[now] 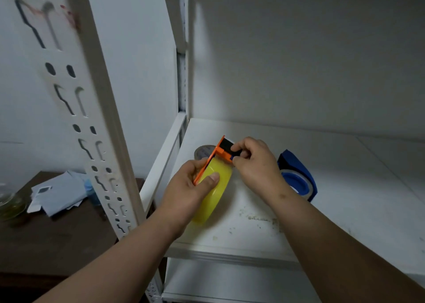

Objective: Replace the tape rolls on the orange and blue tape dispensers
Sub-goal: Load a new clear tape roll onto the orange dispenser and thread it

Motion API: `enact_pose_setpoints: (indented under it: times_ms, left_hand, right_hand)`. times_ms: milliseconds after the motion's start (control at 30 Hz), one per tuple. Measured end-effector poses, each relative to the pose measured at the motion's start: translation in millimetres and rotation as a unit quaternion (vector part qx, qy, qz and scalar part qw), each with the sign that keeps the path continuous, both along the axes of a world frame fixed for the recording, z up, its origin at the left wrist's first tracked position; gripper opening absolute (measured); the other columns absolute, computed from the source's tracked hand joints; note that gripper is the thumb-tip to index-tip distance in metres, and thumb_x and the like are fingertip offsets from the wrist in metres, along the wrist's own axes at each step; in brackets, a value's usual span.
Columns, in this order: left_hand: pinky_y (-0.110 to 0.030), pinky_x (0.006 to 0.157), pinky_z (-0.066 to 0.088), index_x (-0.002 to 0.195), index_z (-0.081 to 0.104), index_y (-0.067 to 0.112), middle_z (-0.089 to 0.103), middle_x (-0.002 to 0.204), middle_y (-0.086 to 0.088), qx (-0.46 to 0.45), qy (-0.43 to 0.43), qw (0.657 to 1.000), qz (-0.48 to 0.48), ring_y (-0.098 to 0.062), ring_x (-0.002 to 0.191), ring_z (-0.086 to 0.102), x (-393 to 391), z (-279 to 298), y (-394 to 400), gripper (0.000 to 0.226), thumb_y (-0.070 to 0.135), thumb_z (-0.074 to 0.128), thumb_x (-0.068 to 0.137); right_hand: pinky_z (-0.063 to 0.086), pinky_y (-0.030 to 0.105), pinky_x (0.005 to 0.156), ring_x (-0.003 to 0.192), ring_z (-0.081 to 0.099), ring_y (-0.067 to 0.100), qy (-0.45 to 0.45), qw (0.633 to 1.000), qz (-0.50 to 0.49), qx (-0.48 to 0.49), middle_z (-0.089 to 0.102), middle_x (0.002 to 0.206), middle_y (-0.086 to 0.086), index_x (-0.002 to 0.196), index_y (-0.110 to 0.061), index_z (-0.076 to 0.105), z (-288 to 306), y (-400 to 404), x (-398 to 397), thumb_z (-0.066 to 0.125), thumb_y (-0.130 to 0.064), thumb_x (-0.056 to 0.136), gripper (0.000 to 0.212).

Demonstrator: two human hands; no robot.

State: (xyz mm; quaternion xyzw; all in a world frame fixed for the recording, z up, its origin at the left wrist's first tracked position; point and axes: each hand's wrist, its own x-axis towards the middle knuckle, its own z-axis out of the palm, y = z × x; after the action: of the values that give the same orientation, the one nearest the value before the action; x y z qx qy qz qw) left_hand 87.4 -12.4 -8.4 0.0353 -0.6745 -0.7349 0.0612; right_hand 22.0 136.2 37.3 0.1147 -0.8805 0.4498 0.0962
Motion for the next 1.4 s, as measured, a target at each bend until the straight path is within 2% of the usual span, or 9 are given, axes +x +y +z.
enact_pose_setpoints:
  times_ms: [200, 333, 433, 700, 967, 1067, 1167, 1300, 1400]
  left_hand:
    - [-0.042, 0.078, 0.055, 0.119, 0.064, 0.023, 0.076, 0.095, 0.002, 0.058, -0.015, 0.998, 0.025, -0.019, 0.087, 0.071, -3.0, -4.6, 13.1, 0.034, 0.026, 0.071, 0.086]
    - [-0.033, 0.074, 0.055, 0.121, 0.061, 0.024, 0.076, 0.1, 0.002, 0.067, -0.005, 0.997, 0.035, -0.015, 0.089, 0.071, -3.7, -5.7, 25.8, 0.032, 0.022, 0.066, 0.09]
    - [-0.035, 0.078, 0.054, 0.122, 0.06, 0.025, 0.073, 0.105, -0.003, 0.054, 0.0, 0.998, 0.044, -0.019, 0.094, 0.07, -3.0, -6.1, 32.6, 0.032, 0.023, 0.065, 0.091]
    - [-0.046, 0.092, 0.053, 0.125, 0.057, 0.026, 0.07, 0.115, -0.008, 0.031, 0.011, 0.999, 0.04, -0.028, 0.106, 0.067, -1.9, -1.4, 40.5, 0.034, 0.022, 0.065, 0.093]
    - [-0.031, 0.076, 0.055, 0.133, 0.049, 0.026, 0.072, 0.095, 0.002, 0.058, -0.01, 0.998, 0.012, -0.016, 0.092, 0.071, -2.1, 2.2, 33.2, 0.048, 0.016, 0.067, 0.09]
    - [-0.023, 0.072, 0.056, 0.134, 0.05, 0.032, 0.075, 0.104, 0.001, 0.065, -0.029, 0.997, -0.024, -0.014, 0.095, 0.073, -4.7, 4.6, 27.0, 0.053, 0.017, 0.07, 0.087]
    - [-0.013, 0.06, 0.054, 0.116, 0.054, 0.046, 0.078, 0.086, 0.01, 0.05, -0.032, 0.995, -0.085, -0.005, 0.083, 0.074, -6.9, 11.4, 19.5, 0.045, 0.016, 0.07, 0.086]
    - [-0.012, 0.058, 0.053, 0.12, 0.048, 0.054, 0.076, 0.075, 0.015, 0.002, -0.034, 0.988, -0.152, -0.003, 0.074, 0.074, -10.9, 22.4, 10.2, 0.053, 0.015, 0.068, 0.089]
    - [-0.014, 0.059, 0.054, 0.119, 0.052, 0.049, 0.077, 0.076, 0.011, -0.029, -0.051, 0.99, -0.127, -0.007, 0.077, 0.075, -12.5, 26.3, 7.0, 0.046, 0.022, 0.071, 0.087]
  right_hand:
    - [0.033, 0.027, 0.05, 0.052, 0.04, 0.012, -0.062, 0.989, -0.095, -0.099, 0.047, 0.057, -0.011, 0.061, -0.024, 0.041, -12.9, 12.2, 2.0, 0.057, -0.025, 0.072, 0.019]
    - [0.035, 0.027, 0.051, 0.055, 0.049, 0.013, -0.16, 0.969, -0.098, -0.16, 0.053, 0.057, -0.008, 0.061, -0.02, 0.054, -21.0, 7.0, 11.7, 0.065, -0.04, 0.078, 0.029]
    - [0.042, 0.028, 0.057, 0.064, 0.056, 0.014, -0.187, 0.945, -0.105, -0.249, 0.061, 0.066, -0.002, 0.067, -0.012, 0.063, -19.1, 3.5, 14.2, 0.069, -0.036, 0.079, 0.028]
    - [0.043, 0.015, 0.053, 0.068, 0.062, 0.004, -0.183, 0.917, -0.12, -0.333, 0.071, 0.078, -0.004, 0.078, -0.017, 0.072, -11.0, 1.8, 16.7, 0.069, -0.012, 0.081, 0.006]
    - [0.037, 0.012, 0.031, 0.056, 0.056, 0.015, -0.253, 0.871, -0.138, -0.398, 0.064, 0.069, 0.005, 0.084, -0.008, 0.068, -4.2, -8.2, 18.0, 0.065, -0.008, 0.082, 0.003]
    - [0.054, 0.026, 0.046, 0.063, 0.063, 0.025, -0.269, 0.86, -0.136, -0.412, 0.067, 0.077, 0.012, 0.085, -0.008, 0.067, -5.6, -12.2, 16.9, 0.066, -0.01, 0.082, 0.003]
    - [0.057, 0.055, 0.074, 0.083, 0.066, 0.04, -0.276, 0.857, -0.144, -0.411, 0.067, 0.088, 0.021, 0.076, -0.01, 0.063, -5.8, -15.8, 15.6, 0.065, -0.008, 0.08, 0.005]
    - [0.056, 0.058, 0.075, 0.083, 0.066, 0.041, -0.276, 0.862, -0.164, -0.393, 0.067, 0.083, 0.019, 0.071, -0.011, 0.061, -5.1, -19.4, 12.3, 0.065, -0.01, 0.078, 0.008]
    - [0.055, 0.06, 0.077, 0.084, 0.066, 0.041, -0.28, 0.861, -0.166, -0.392, 0.067, 0.087, 0.02, 0.072, -0.01, 0.061, -4.8, -22.5, 9.6, 0.065, -0.01, 0.08, 0.008]
